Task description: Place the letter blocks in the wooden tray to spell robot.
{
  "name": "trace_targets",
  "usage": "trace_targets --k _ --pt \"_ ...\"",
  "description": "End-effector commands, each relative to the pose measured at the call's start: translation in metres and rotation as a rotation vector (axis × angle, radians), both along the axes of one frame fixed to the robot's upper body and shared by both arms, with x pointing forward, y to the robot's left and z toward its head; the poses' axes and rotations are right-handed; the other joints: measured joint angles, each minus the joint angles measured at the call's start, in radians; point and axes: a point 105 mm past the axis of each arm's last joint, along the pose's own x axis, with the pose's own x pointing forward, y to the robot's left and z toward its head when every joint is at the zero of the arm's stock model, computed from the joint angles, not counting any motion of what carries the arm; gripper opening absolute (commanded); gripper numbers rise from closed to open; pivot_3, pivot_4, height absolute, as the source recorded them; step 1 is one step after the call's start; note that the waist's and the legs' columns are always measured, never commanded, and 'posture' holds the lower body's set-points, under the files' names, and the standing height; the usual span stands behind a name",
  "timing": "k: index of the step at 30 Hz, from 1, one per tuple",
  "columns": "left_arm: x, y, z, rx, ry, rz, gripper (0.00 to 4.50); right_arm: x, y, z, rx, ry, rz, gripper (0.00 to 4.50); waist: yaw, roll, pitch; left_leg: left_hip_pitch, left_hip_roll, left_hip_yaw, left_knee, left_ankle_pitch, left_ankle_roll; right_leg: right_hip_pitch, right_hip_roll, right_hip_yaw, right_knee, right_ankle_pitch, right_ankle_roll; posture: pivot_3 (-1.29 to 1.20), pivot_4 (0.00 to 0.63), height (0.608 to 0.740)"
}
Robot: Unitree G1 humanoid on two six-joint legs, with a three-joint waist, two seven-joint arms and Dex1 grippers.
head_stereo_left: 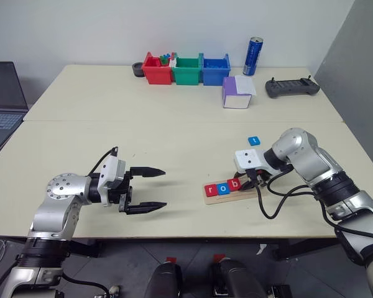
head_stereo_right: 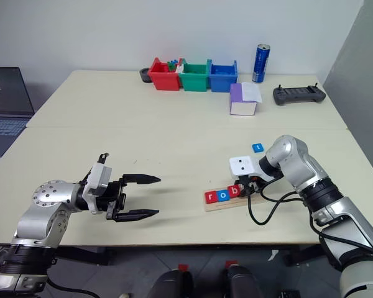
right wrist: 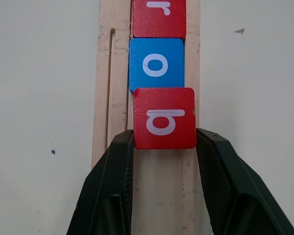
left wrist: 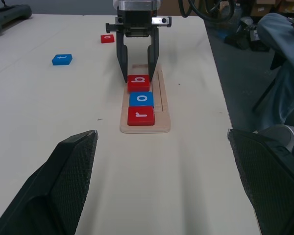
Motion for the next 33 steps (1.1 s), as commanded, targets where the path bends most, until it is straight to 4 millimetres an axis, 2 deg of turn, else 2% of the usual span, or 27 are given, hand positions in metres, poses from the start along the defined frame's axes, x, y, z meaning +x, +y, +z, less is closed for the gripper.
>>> trace_targets --k 1,4,11,33 --pt "-0.0008 0.0010 0.0048 -0.007 -0.032 -0.010 4.50 -0.0054 0.0037 0.0090 0.019 0.002 0.031 1.46 0.000 0.000 0.000 0.000 0.000 0.000 0.000 0.000 0.000 0.000 0.000 0.000 0.000 0.000 0.000 0.00 0.150 0.740" --pt "-0.0006 -0.0003 0.0045 -0.008 -0.033 -0.012 4.50 -0.0081 0.0061 0.0091 0.026 0.009 0.037 1.46 0.000 0.000 0.000 0.000 0.000 0.000 0.000 0.000 0.000 0.000 0.000 0.000 0.000 0.000 0.000 0.00 0.150 0.740" --pt "-0.0011 -0.0009 0.0037 -0.009 -0.033 -0.014 4.50 -0.0123 -0.0027 0.0053 -0.004 0.025 0.037 1.46 0.002 0.000 0.000 0.000 0.000 0.000 0.000 0.000 0.000 0.000 0.000 0.000 0.000 0.000 0.000 0.00 0.150 0.740" --pt "-0.0029 -0.0008 0.0023 -0.003 -0.032 -0.010 4.50 -0.0037 -0.0005 0.0054 0.019 0.028 0.008 1.46 0.001 0.000 0.000 0.000 0.000 0.000 0.000 0.000 0.000 0.000 0.000 0.000 0.000 0.000 0.000 0.00 0.150 0.740"
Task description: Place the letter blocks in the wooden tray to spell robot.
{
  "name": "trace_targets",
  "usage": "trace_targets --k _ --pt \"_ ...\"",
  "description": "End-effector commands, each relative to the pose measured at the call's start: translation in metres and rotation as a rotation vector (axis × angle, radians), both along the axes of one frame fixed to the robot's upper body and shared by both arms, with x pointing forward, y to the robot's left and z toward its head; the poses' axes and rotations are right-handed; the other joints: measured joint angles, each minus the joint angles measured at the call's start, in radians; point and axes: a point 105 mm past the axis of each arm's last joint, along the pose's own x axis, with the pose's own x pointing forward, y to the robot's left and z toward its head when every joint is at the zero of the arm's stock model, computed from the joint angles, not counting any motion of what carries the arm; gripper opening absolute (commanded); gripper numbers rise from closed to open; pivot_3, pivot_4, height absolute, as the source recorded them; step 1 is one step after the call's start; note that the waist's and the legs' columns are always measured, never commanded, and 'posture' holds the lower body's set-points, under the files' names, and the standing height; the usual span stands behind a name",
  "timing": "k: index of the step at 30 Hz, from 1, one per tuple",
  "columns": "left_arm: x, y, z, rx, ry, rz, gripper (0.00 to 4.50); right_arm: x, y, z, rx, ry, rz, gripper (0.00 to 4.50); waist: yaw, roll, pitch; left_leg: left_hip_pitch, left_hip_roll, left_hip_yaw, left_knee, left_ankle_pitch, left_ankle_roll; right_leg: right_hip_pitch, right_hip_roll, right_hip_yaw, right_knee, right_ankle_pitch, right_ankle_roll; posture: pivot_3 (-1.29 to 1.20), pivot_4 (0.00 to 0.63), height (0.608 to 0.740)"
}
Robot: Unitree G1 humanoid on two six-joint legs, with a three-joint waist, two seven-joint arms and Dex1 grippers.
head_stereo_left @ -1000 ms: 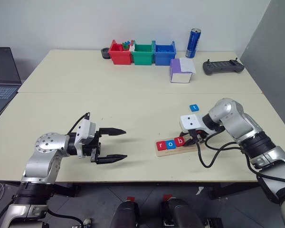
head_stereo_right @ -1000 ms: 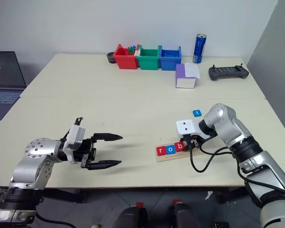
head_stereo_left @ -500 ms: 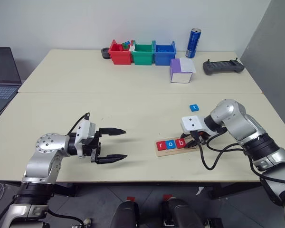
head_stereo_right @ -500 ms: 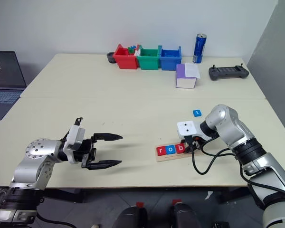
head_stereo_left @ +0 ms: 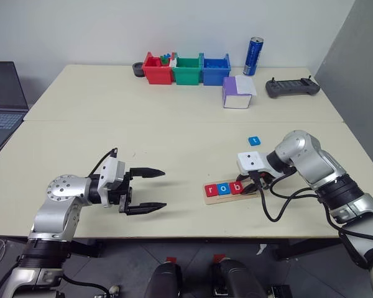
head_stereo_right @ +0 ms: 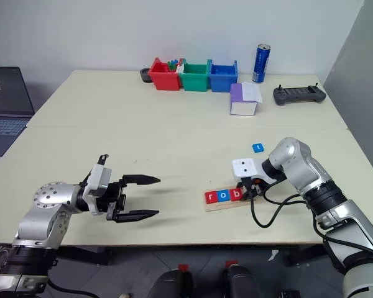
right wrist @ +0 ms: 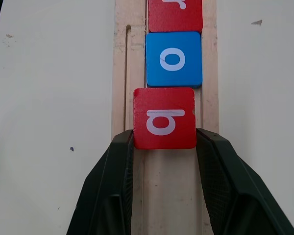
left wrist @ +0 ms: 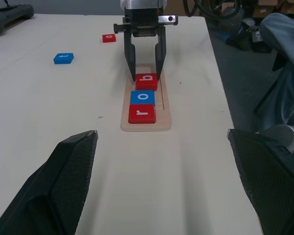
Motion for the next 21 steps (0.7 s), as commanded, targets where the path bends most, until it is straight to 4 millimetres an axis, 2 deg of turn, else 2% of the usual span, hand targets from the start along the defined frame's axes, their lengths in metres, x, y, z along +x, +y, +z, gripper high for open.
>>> trace_targets --k 1,19,21 --pt "-0.0017 -0.0019 0.0065 0.002 -0.036 -0.016 4.50 0.0026 0.0050 0.0106 0.011 -0.021 0.028 1.46 0.000 0.000 0.000 0.000 0.000 0.000 0.000 0.000 0.000 0.000 0.000 0.000 0.000 0.000 0.000 0.00 0.150 0.740" --pt "-0.0027 -0.0013 0.0080 0.006 -0.039 -0.013 4.50 0.0041 0.0066 0.0116 0.030 -0.006 0.034 1.46 0.000 0.000 0.000 0.000 0.000 0.000 0.000 0.000 0.000 0.000 0.000 0.000 0.000 0.000 0.000 0.00 0.150 0.740" --pt "-0.0023 -0.0013 0.0082 0.006 -0.039 -0.013 4.50 0.0055 0.0061 0.0116 0.028 -0.008 0.029 2.18 0.000 0.000 0.000 0.000 0.000 0.000 0.000 0.000 0.000 0.000 0.000 0.000 0.000 0.000 0.000 0.00 0.150 0.740"
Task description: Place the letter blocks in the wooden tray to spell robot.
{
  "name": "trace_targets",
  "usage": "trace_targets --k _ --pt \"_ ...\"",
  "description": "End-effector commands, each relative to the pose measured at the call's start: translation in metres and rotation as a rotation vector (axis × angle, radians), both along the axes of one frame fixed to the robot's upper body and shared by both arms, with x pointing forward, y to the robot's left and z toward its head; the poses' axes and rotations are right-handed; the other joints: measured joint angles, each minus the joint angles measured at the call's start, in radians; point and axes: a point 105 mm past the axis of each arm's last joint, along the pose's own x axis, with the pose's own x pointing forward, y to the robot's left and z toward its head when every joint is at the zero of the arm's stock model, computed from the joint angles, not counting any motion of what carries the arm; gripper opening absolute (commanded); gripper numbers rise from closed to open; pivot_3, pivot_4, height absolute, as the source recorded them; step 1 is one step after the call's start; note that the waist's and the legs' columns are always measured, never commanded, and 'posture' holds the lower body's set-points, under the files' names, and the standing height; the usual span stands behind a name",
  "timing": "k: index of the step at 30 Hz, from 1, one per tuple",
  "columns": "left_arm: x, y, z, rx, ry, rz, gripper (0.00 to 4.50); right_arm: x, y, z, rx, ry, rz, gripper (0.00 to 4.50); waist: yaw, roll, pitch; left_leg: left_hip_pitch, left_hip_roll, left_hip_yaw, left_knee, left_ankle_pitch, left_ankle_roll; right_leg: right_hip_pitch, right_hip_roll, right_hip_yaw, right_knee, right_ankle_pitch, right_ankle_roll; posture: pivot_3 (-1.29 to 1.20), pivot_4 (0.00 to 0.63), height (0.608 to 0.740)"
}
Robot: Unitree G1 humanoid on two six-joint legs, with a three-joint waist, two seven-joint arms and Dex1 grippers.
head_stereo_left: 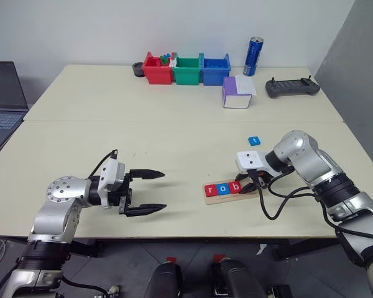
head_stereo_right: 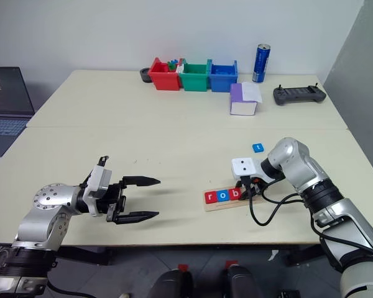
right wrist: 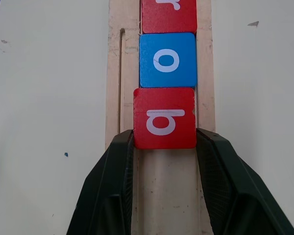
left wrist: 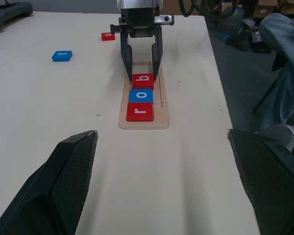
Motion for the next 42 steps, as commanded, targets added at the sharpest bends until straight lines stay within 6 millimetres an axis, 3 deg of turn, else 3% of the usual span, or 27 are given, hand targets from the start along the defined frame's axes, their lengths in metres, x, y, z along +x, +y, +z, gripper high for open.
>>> trace_targets --k 1,7,17,21,25,35,42 --pt "-0.001 -0.001 0.009 0.005 -0.041 -0.013 4.50 0.003 0.003 0.013 0.013 -0.021 0.028 2.50 0.000 0.000 0.000 0.000 0.000 0.000 0.000 0.000 0.000 0.000 0.000 0.000 0.000 0.000 0.000 0.00 0.150 0.740" --pt "-0.001 -0.002 0.010 0.006 -0.040 -0.015 4.50 0.005 0.001 0.018 0.025 -0.025 0.025 4.47 0.000 0.000 0.000 0.000 0.000 0.000 0.000 0.000 0.000 0.000 0.000 0.000 0.000 0.000 0.000 0.00 0.150 0.740" --pt "-0.002 -0.003 0.011 0.006 -0.040 -0.020 4.50 -0.003 0.001 0.042 0.119 -0.040 0.026 4.47 0.000 0.000 0.000 0.000 0.000 0.000 0.000 0.000 0.000 0.000 0.000 0.000 0.000 0.000 0.000 0.00 0.150 0.740" --pt "-0.002 -0.003 0.011 0.004 -0.040 -0.020 4.50 -0.009 -0.005 0.040 0.149 -0.022 -0.013 4.47 0.001 0.000 0.000 0.000 0.000 0.000 0.000 0.000 0.000 0.000 0.000 0.000 0.000 0.000 0.000 0.00 0.150 0.740" --pt "-0.002 -0.003 0.011 0.003 -0.038 -0.021 4.50 -0.022 -0.007 0.032 0.187 0.026 -0.039 3.62 0.001 0.000 0.000 0.000 0.000 -0.001 0.000 0.000 0.000 0.000 0.000 0.000 -0.001 0.000 0.000 0.00 0.150 0.740" --pt "0.000 -0.005 0.012 0.004 -0.037 -0.028 4.50 -0.025 -0.006 0.015 0.187 0.056 -0.075 0.07 0.001 0.000 0.000 0.000 0.000 0.000 0.000 0.000 0.000 0.000 0.000 -0.001 -0.001 0.000 0.000 0.00 0.150 0.740" --pt "0.000 -0.004 0.012 0.007 -0.036 -0.025 4.50 -0.019 -0.004 0.005 0.180 0.070 -0.089 0.03 0.001 0.000 0.000 0.000 0.000 0.000 0.000 0.000 0.000 0.000 0.000 -0.001 -0.001 0.000 0.000 0.00 0.150 0.740"
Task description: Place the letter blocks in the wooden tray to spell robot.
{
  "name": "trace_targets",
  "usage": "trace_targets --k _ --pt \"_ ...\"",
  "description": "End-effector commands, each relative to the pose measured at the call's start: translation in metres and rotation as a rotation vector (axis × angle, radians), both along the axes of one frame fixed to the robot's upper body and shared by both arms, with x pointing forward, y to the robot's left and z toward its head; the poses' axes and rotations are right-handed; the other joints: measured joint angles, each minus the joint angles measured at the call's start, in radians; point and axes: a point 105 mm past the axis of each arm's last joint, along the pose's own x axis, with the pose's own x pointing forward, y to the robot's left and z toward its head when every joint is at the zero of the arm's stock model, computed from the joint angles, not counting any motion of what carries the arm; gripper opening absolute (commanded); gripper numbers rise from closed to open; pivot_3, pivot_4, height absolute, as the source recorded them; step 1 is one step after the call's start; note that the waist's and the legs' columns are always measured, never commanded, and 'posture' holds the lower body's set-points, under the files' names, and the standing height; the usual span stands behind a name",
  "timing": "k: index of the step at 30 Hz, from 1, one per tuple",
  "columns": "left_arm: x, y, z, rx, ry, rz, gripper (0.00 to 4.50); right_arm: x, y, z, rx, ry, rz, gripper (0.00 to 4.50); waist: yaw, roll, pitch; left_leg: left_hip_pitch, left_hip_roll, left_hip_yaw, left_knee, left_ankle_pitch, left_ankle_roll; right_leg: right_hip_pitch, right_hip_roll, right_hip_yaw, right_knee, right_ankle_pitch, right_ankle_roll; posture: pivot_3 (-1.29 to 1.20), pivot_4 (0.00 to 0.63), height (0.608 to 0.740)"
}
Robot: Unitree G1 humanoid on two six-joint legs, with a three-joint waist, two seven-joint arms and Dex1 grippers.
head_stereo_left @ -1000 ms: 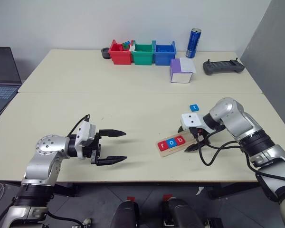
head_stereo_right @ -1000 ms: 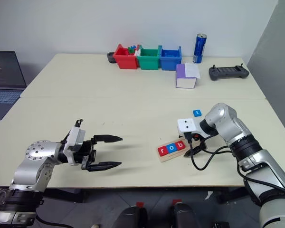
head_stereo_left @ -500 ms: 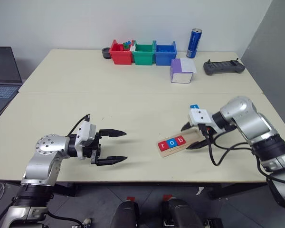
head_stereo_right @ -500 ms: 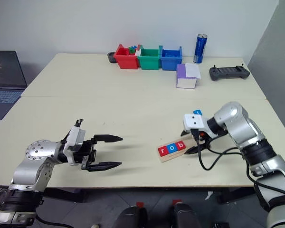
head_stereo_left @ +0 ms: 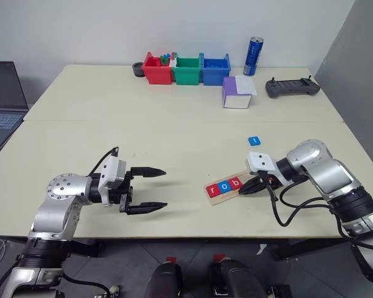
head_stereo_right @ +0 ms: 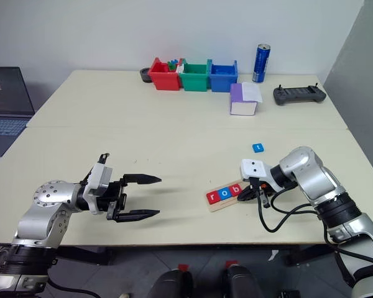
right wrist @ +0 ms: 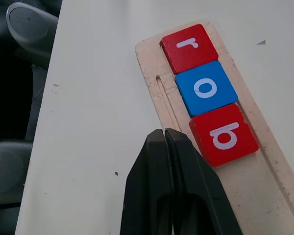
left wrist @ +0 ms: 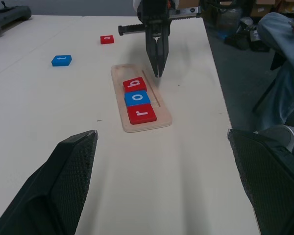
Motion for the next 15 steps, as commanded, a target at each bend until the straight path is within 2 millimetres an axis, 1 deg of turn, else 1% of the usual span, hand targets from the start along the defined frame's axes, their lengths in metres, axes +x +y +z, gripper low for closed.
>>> trace_targets --k 1,8,12,15 --pt "-0.002 -0.001 0.006 0.003 -0.027 -0.013 4.50 0.006 0.004 0.003 0.004 -0.032 0.004 0.03 0.000 0.000 0.000 0.000 0.000 0.000 0.000 0.000 0.000 0.000 0.000 0.000 0.000 0.000 0.000 0.00 0.150 0.740" --pt "-0.004 0.001 0.006 0.007 -0.026 -0.006 4.50 0.017 0.010 0.001 0.015 -0.042 -0.009 0.03 0.000 0.000 0.000 0.000 0.000 0.000 0.000 0.000 0.000 0.000 0.000 0.000 0.000 0.000 0.000 0.00 0.150 0.740" --pt "-0.005 0.002 0.006 0.007 -0.026 -0.001 4.50 0.023 0.008 -0.001 -0.004 -0.053 -0.012 0.03 0.000 0.000 0.000 0.000 0.000 0.000 0.000 0.000 0.000 0.000 0.000 0.000 0.000 0.000 0.000 0.00 0.150 0.740" --pt "-0.005 0.002 0.006 0.008 -0.026 0.000 4.50 0.029 0.009 0.001 0.002 -0.064 -0.015 0.03 -0.001 0.000 0.000 0.000 0.000 0.000 0.000 0.000 0.000 0.000 0.000 0.000 0.000 0.000 0.000 0.00 0.150 0.740"
